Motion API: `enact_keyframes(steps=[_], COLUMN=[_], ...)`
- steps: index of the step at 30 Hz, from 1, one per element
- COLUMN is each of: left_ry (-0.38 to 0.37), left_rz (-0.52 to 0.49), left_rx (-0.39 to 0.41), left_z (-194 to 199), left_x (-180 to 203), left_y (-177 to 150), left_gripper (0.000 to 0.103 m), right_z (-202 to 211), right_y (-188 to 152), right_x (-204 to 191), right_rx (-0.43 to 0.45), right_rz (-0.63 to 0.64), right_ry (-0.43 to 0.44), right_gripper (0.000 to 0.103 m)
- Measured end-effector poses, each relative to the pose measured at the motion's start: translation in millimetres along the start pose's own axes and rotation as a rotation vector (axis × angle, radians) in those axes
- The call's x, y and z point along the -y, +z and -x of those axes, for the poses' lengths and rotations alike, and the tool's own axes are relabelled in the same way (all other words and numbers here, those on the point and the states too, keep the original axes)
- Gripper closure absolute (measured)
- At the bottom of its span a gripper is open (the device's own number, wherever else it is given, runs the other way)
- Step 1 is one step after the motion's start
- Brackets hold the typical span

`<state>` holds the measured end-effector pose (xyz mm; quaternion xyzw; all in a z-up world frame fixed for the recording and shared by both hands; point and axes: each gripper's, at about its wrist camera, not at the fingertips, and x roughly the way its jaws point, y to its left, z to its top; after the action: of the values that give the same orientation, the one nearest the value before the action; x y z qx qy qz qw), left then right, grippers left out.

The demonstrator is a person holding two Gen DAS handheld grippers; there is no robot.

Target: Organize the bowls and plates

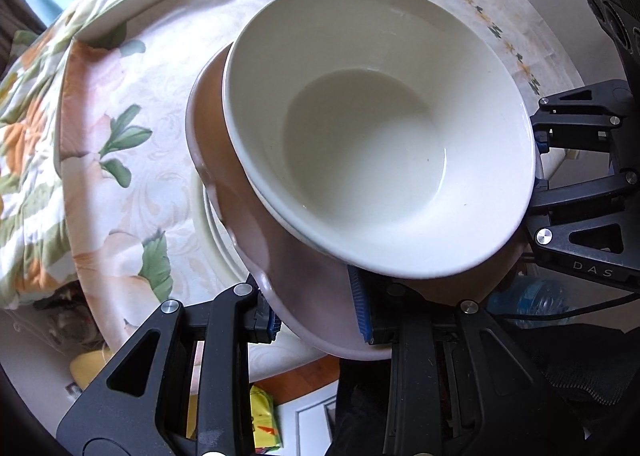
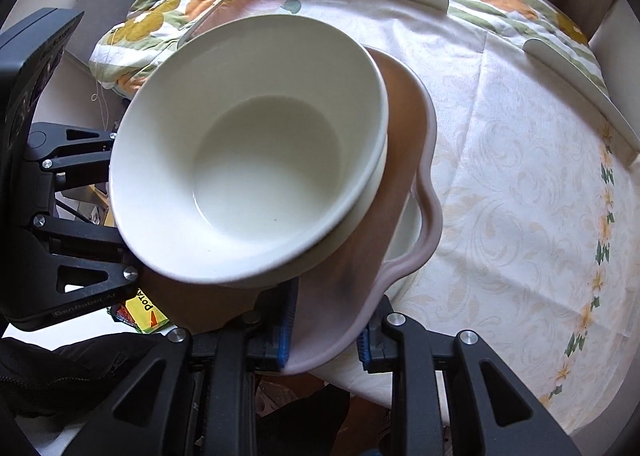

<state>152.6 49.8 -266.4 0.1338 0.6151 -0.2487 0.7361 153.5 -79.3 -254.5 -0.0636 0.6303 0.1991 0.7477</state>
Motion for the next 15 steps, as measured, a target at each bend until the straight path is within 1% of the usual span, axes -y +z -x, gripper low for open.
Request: enact_keyframes(steps=[8,15], left_ry=[0.013,0.026], left_rz=[-0.001,0.0], left_rx=[-0.001,-0.027], left_z=[-0.4,-0.4], left_x=[-2.0,-2.0], left_y=[1.8,4.8], left_gripper=[0.078,0.078], right_z=[-2.0,-3.1], right_y=[-1.1,4.1], right_x=[3.7,7.1], right_rx=[0.005,-0.024], right_rz=[-0.024,-0.033], right_ry=[0.008,0.022], right_gripper=[0.08,0.079])
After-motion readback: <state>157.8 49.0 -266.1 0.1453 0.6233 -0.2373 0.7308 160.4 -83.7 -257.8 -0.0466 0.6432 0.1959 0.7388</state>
